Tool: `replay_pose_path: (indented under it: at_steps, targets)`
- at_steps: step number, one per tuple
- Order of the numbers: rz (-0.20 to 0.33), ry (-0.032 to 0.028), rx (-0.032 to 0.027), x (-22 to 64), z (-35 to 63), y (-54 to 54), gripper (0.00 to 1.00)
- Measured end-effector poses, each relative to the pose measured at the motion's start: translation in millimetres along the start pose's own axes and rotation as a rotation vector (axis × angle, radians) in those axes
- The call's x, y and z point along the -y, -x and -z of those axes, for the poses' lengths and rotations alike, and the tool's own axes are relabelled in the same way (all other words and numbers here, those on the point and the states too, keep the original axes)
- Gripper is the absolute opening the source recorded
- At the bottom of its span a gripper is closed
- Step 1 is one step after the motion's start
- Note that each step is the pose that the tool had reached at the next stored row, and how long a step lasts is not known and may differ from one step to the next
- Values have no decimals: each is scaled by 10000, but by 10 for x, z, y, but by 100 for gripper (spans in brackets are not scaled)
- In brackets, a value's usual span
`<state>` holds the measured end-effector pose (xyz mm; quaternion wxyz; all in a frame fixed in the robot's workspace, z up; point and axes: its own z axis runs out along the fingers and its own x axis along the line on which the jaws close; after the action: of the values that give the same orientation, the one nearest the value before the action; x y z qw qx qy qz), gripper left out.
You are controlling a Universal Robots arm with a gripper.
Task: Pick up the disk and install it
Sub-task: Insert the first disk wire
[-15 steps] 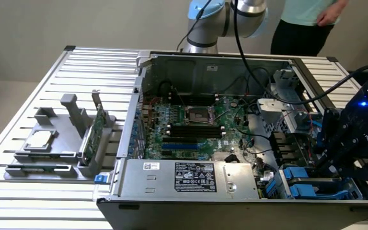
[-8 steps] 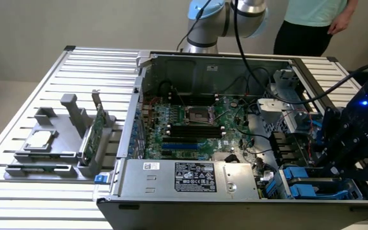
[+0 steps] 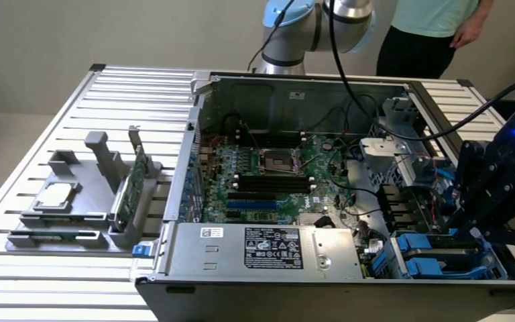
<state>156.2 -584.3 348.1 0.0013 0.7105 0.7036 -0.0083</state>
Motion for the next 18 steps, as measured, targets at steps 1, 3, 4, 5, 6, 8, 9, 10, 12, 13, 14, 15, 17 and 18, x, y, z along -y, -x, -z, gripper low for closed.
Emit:
replay_pose_path:
  at_steps: [1,3,4,5,6,8,9,10,12,13,14,15,17,18]
  targets:
    - [0,-1,-1,0,6,0,25]
    - [0,-1,-3,0,10,1,25]
    - [1,-1,-4,0,10,1,25]
    - [1,-1,0,0,13,2,25]
    - [1,-1,2,0,14,4,25]
    - [2,-1,2,-2,19,7,25]
    - [3,-1,-2,-4,20,11,25]
    - [6,-1,0,-8,24,15,25]
    - [23,-2,-2,-25,28,23,25]
    - [41,-2,-5,-35,29,26,25]
    - [65,-2,-8,-41,30,29,25]
    - [91,-2,-12,-45,31,31,25]
    - [153,-1,-18,-50,32,35,25]
    - [198,-1,-25,-54,32,35,25]
